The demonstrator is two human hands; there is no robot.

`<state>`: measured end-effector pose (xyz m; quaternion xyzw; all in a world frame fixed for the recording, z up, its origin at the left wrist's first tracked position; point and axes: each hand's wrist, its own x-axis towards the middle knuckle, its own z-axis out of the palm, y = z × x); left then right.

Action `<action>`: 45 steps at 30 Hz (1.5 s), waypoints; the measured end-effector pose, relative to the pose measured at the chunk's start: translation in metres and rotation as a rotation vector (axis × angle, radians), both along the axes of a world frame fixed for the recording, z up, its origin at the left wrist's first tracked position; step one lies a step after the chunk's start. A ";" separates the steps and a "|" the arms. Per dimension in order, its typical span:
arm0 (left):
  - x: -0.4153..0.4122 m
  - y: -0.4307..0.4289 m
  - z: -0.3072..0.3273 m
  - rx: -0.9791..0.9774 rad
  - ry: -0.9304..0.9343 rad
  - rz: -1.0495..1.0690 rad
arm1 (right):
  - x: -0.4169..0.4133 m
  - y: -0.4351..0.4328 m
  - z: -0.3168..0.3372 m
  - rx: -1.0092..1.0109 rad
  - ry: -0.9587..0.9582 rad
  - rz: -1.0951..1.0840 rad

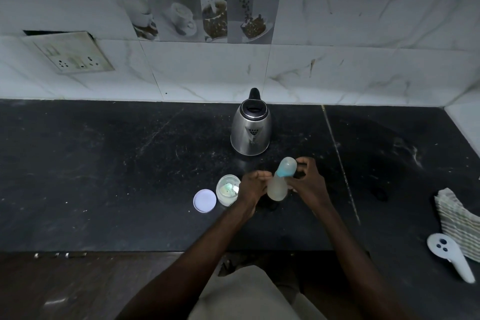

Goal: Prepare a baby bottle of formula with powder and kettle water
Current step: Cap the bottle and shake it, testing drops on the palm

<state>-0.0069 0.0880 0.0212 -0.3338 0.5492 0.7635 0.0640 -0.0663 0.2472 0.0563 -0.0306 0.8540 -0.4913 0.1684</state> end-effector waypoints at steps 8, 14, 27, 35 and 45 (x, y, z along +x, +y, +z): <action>0.002 0.001 -0.002 0.003 -0.041 0.024 | -0.003 0.005 0.003 -0.141 -0.133 -0.150; 0.005 -0.003 0.010 0.152 -0.075 0.047 | -0.003 0.000 0.001 -0.281 -0.211 -0.264; 0.012 -0.018 0.019 0.213 0.000 0.084 | 0.014 -0.019 0.005 -0.372 -0.100 -0.025; 0.006 -0.028 0.026 0.340 0.043 0.155 | 0.020 -0.020 0.039 -0.463 0.228 -0.378; 0.007 -0.025 0.034 0.504 0.148 0.212 | 0.041 -0.036 0.050 -0.360 0.163 -0.250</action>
